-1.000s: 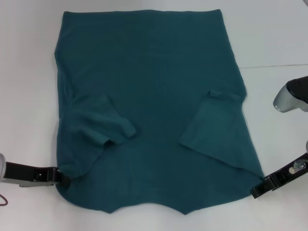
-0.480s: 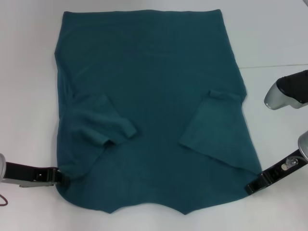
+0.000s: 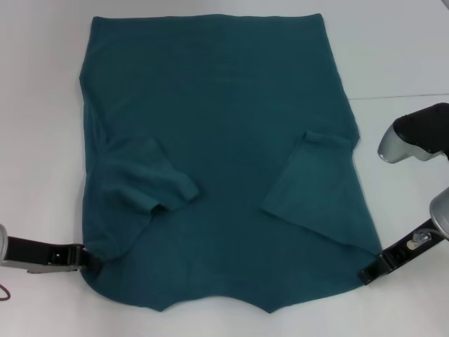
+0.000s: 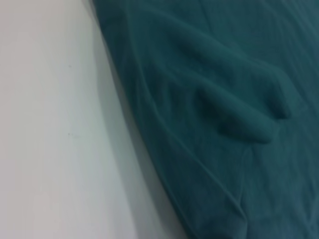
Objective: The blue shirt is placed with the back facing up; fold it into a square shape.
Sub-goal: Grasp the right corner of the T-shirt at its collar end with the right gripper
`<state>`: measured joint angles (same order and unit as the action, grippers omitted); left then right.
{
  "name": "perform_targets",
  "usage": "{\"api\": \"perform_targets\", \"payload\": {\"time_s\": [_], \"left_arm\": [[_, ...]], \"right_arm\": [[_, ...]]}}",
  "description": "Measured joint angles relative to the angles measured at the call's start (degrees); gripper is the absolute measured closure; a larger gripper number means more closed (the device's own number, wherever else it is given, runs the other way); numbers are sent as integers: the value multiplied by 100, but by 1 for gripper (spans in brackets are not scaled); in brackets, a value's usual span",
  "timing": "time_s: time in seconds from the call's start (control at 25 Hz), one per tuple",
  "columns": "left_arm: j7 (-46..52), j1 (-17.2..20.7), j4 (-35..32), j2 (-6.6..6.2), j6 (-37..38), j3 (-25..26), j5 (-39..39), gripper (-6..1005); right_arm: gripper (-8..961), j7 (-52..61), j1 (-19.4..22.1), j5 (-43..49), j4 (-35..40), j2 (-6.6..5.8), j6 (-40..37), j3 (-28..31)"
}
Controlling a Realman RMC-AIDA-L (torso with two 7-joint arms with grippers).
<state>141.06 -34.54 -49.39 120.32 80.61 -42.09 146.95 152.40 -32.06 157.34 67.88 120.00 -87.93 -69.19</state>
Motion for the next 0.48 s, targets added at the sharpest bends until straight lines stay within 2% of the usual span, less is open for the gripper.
{"api": "perform_targets", "payload": {"time_s": [0.48], "left_arm": [[0,0,-17,-9,2,0,-27,955]], "right_arm": [[294,-19,-104,-49,-221,15,130,-131]]}}
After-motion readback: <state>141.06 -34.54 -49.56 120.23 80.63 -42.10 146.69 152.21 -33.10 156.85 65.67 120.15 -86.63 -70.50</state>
